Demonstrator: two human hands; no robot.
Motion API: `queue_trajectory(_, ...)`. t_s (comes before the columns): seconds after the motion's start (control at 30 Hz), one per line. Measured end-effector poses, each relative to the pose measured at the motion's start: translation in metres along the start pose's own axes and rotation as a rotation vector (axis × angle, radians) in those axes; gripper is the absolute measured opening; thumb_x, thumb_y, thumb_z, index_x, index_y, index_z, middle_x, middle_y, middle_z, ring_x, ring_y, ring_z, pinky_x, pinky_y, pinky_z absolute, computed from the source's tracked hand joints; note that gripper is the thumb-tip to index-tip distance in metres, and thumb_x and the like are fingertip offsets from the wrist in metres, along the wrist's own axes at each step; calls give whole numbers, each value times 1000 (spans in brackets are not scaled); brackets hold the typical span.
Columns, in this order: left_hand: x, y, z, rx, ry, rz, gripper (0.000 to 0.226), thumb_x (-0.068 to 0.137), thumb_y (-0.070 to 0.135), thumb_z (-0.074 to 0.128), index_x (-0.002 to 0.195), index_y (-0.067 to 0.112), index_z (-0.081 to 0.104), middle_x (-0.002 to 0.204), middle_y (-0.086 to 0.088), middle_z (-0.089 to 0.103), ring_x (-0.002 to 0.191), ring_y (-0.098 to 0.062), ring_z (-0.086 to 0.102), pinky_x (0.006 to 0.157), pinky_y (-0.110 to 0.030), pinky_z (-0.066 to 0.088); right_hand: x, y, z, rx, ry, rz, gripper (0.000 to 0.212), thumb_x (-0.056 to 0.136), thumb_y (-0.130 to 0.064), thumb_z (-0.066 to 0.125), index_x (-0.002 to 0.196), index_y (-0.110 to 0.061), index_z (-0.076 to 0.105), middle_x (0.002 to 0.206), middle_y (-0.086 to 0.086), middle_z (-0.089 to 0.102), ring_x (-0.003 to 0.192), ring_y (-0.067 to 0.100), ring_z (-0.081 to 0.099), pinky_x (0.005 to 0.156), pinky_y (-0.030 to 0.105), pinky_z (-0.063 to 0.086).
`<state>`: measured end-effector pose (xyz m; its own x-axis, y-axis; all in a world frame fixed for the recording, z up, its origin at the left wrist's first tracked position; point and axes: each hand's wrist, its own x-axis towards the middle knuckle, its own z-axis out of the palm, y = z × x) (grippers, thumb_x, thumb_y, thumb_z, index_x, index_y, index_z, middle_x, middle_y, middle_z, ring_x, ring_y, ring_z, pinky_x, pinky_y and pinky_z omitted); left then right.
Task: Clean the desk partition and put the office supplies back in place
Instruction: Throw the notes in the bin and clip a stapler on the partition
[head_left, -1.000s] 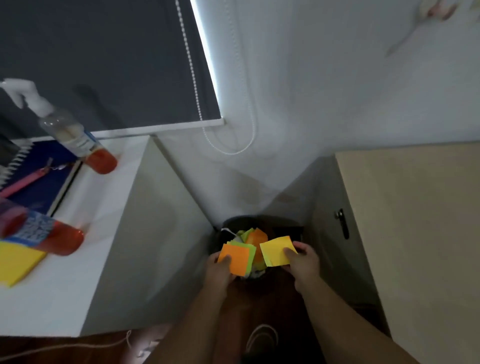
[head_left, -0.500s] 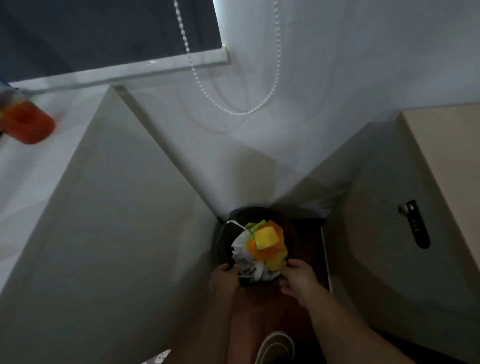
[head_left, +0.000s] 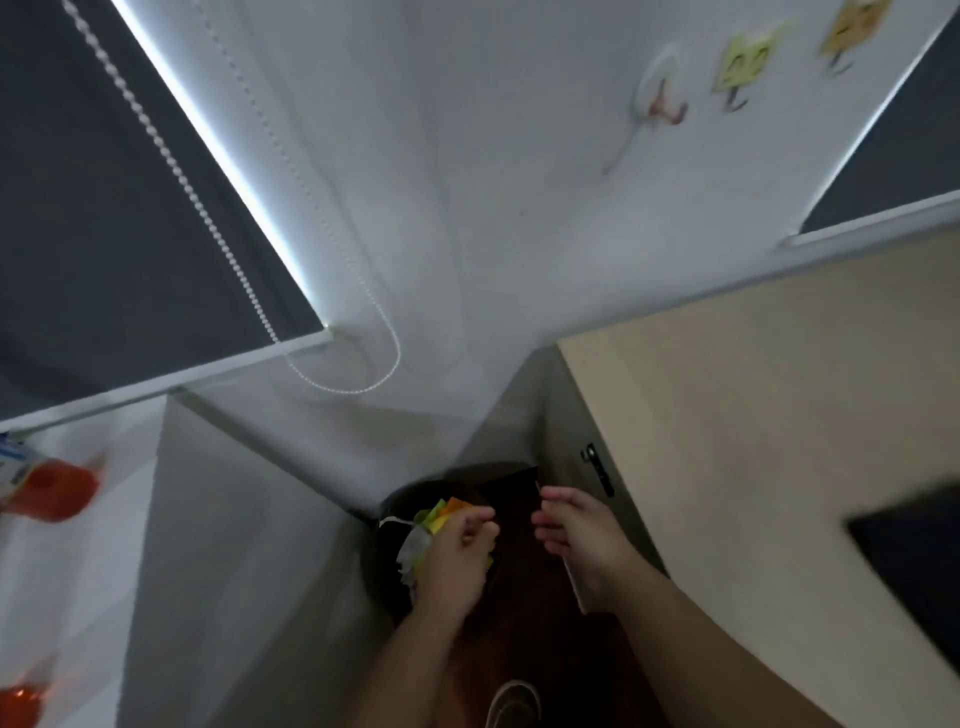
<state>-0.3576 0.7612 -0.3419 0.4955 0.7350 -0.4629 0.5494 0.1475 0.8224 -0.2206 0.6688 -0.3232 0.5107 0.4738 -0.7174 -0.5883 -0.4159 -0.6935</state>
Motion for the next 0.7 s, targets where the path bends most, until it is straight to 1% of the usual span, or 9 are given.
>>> queue_trajectory(0.07,-4,48,8,5,-76,77,17,90,20,62,93,37,66,92,6,71,87,-9,67,81,-28,54,-26,-27,-19,77,26,-69,14,93,-10,52,103,-17,61,84,13,66,68,20,59,63,28,44)
queue_trajectory(0.17,-6,107,32,76,-234,212,17,90,20,62,92,37,65,92,5,71,88,-11,66,82,-27,53,-61,-53,-62,205,143,-145,14,91,-6,53,101,-12,60,76,12,64,59,19,56,55,27,41)
queue_trajectory(0.23,-10,138,55,115,-332,285,16,91,19,62,92,35,65,91,4,70,85,-8,66,80,-22,53,-81,-57,-95,263,237,-158,16,89,-7,53,103,-12,61,78,11,66,60,19,57,56,28,42)
queue_trajectory(0.3,-15,160,84,169,-412,360,16,90,18,62,90,34,65,87,3,69,77,-5,64,70,-13,49,-102,-55,-130,320,340,-158,18,88,-10,53,103,-14,62,81,10,68,64,20,58,58,28,44)
queue_trajectory(0.37,-27,178,117,211,-505,426,17,89,17,63,88,34,64,85,0,68,75,-9,63,66,-15,49,-125,-48,-164,396,450,-161,18,89,-12,52,103,-16,62,84,10,68,65,20,59,57,28,45)
queue_trajectory(0.43,-44,193,152,251,-623,476,17,88,16,63,88,33,65,86,-1,67,78,-14,63,68,-21,47,-149,-37,-198,483,576,-184,17,91,-15,52,104,-18,63,86,10,69,67,21,60,57,28,47)
queue_trajectory(0.53,-71,206,197,294,-749,546,17,88,18,63,90,35,66,86,2,67,80,-13,64,69,-22,46,-183,-19,-238,593,720,-198,16,91,-16,52,102,-18,64,84,9,69,67,21,59,58,28,46)
queue_trajectory(0.6,-94,211,228,314,-837,597,19,89,17,63,89,36,65,89,2,68,82,-12,66,72,-22,49,-211,-5,-260,663,791,-219,16,91,-16,52,102,-17,64,83,10,68,67,21,58,58,28,45)
queue_trajectory(0.7,-142,210,278,384,-1011,652,20,90,17,63,91,37,65,94,4,69,89,-12,67,79,-26,55,-258,29,-294,796,927,-253,14,91,-16,52,100,-17,64,85,10,68,67,21,58,57,27,45)
